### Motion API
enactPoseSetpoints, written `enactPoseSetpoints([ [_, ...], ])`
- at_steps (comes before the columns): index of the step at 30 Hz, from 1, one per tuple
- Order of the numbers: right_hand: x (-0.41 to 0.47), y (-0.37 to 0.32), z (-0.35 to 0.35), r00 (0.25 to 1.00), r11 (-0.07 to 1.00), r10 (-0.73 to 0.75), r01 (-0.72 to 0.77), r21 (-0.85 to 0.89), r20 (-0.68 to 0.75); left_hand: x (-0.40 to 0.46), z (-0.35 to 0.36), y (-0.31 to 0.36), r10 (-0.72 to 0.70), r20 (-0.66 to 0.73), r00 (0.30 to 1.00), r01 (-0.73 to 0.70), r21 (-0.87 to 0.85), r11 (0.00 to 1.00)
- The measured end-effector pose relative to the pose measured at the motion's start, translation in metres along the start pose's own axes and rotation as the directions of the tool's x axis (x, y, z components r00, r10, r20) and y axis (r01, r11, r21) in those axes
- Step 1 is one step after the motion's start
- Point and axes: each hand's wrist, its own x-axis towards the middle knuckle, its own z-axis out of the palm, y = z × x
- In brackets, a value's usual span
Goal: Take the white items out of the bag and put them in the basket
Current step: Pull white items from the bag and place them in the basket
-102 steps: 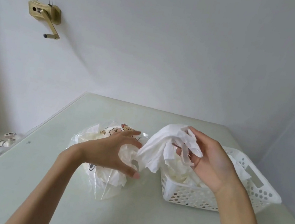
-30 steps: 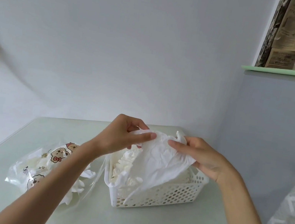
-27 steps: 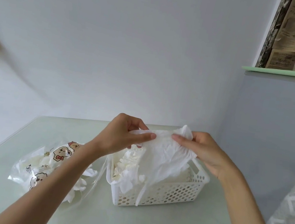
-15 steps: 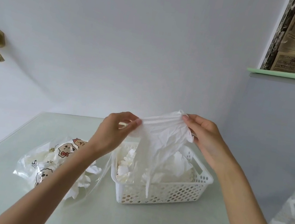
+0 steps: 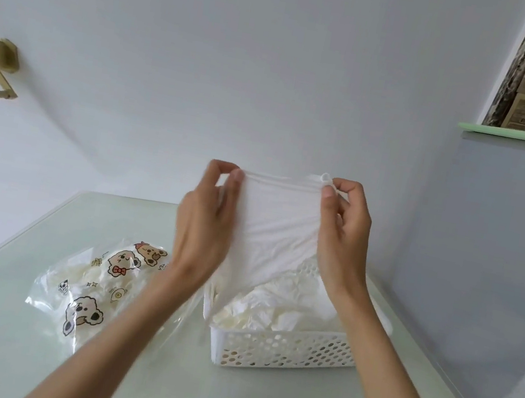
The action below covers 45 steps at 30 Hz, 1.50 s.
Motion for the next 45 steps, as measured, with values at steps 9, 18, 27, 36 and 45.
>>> enactPoseSetpoints([
  [9,-0.006,0.102,-0.04,0.836,0.728,0.516,-0.313,-0.61,0.188,0.001,0.055,-0.066,-0.245,0.528,0.813,-0.142,0.588,0.796],
  [18,0.002,0.142,-0.056,0.854,0.228,0.446,0.183,-0.956,0.27,-0.013,0.107,-0.098,-0.235,0.692,0.682,-0.443,0.647,0.62],
  [27,0.003,0.15,-0.061,0.799,0.042,0.425,0.452,-0.891,0.425,0.003,0.093,-0.081,-0.037,0.572,0.82,-0.385,0.598,0.703],
  [36,0.012,0.118,-0.074,0.842,0.562,0.45,-0.007,-0.827,0.298,-0.012,0.063,-0.06,-0.232,0.912,0.338,-0.391,0.36,0.847],
  [45,0.007,0.132,-0.06,0.256,0.352,0.893,0.118,-0.929,0.371,-0.041,0.083,-0.105,-0.538,0.836,0.11,-0.485,0.518,0.705],
])
